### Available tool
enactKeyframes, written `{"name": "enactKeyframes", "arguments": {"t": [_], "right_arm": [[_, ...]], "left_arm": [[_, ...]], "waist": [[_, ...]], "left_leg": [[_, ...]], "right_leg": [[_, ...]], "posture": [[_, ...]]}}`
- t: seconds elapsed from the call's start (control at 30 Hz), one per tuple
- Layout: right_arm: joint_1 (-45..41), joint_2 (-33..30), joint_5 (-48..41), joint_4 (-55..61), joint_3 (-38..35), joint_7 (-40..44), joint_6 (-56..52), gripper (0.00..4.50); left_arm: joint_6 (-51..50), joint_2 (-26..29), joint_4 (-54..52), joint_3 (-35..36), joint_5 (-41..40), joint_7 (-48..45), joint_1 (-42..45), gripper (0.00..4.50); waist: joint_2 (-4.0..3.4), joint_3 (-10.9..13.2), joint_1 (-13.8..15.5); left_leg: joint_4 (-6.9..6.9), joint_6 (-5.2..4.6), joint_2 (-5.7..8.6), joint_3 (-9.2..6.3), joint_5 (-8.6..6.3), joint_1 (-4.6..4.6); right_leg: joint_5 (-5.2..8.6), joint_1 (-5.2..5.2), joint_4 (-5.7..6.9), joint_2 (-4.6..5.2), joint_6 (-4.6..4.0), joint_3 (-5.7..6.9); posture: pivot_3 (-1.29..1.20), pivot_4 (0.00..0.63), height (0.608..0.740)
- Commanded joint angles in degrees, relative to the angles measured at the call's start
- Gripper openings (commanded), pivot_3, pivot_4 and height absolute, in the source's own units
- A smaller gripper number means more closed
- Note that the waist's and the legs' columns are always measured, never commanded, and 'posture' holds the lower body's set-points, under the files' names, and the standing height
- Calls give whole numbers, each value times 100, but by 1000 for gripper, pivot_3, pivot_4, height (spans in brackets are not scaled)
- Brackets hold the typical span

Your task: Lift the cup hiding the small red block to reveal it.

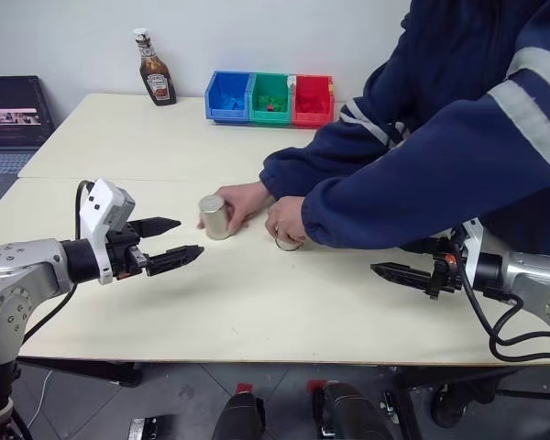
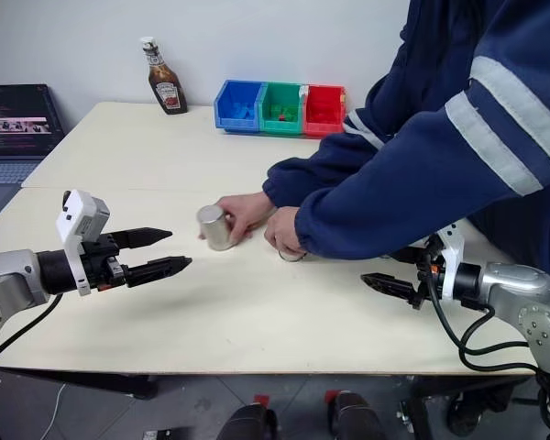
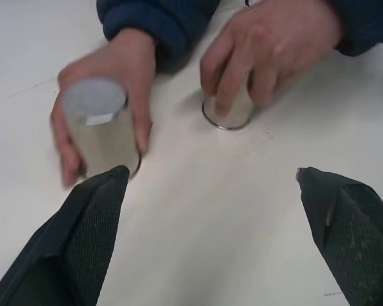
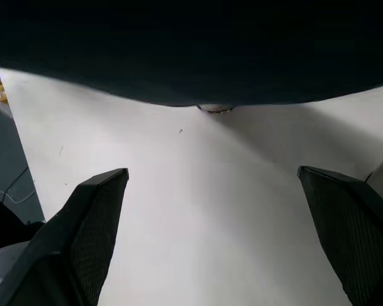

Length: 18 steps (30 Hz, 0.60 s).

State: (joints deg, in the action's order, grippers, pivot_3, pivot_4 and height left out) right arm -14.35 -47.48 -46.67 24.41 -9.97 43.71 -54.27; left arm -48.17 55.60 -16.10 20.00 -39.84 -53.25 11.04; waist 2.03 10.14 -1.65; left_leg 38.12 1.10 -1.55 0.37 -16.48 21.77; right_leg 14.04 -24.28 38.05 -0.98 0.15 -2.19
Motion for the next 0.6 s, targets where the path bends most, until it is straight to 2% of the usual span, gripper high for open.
{"name": "enactKeyframes", "arguments": {"t": [0.03, 0.33, 0.6], "right_arm": [[-115, -3, -54, 50, -71, 26, 39, 4496], [-166, 22, -144, 128, -77, 9, -34, 4496], [-420, 328, -798, 615, -29, -240, -399, 4496]], "left_arm": [[96, 66, -107, 129, -13, -15, 14, 4500], [293, 38, -67, 358, 233, 140, -298, 4500], [1009, -523, 58, 490, 705, 748, -665, 4500]], "waist": [[0, 0, 0], [0, 0, -2], [-1, -1, -2]], "left_leg": [[0, 0, 0, 0, 0, 0], [0, 0, 0, 1, 0, 0], [1, 0, -2, -1, 0, -2]], "right_leg": [[0, 0, 1, 0, 0, 0], [0, 0, 0, 0, 0, -1], [0, 1, 5, 1, -1, -1]], "posture": [[0, 150, 740], [0, 150, 740], [0, 150, 740]]}}
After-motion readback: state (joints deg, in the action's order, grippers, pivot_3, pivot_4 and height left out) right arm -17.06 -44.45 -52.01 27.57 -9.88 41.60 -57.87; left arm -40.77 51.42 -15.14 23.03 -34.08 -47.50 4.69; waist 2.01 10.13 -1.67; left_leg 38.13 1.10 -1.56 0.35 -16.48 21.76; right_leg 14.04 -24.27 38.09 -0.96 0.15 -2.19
